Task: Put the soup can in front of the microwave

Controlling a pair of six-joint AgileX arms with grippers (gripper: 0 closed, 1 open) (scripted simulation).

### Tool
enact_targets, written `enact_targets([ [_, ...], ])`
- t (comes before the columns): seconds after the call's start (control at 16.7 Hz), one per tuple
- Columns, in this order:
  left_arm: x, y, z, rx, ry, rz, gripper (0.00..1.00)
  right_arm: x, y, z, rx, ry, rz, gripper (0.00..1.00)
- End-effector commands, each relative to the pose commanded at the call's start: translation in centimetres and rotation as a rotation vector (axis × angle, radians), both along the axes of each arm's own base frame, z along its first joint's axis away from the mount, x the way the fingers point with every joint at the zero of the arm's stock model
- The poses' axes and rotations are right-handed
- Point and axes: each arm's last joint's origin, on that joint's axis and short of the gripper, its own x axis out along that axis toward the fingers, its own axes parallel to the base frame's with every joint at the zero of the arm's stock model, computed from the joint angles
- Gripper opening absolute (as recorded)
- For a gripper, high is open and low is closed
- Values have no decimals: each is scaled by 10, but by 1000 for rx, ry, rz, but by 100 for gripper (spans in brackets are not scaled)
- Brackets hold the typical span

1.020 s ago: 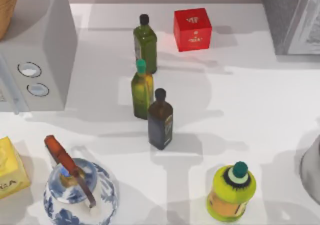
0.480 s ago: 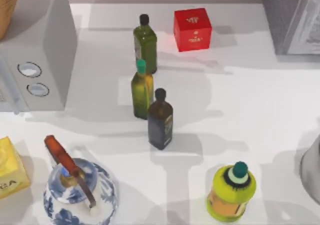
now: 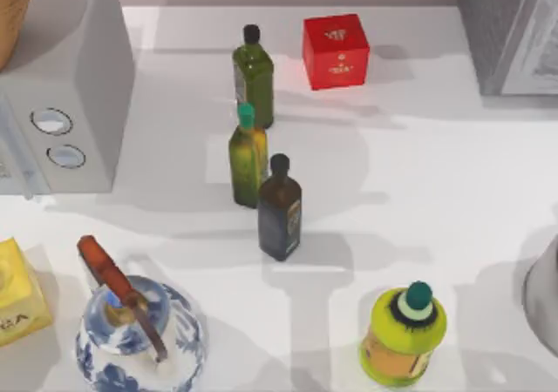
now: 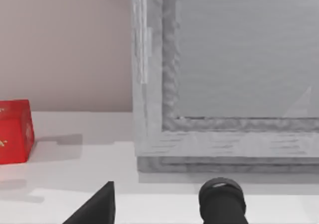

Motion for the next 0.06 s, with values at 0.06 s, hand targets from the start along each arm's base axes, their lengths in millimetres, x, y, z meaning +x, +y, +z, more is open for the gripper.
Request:
enact_targets([
  [0.06, 0, 0, 1, 0, 0, 0, 100, 0, 0, 0, 0, 0, 0, 100],
])
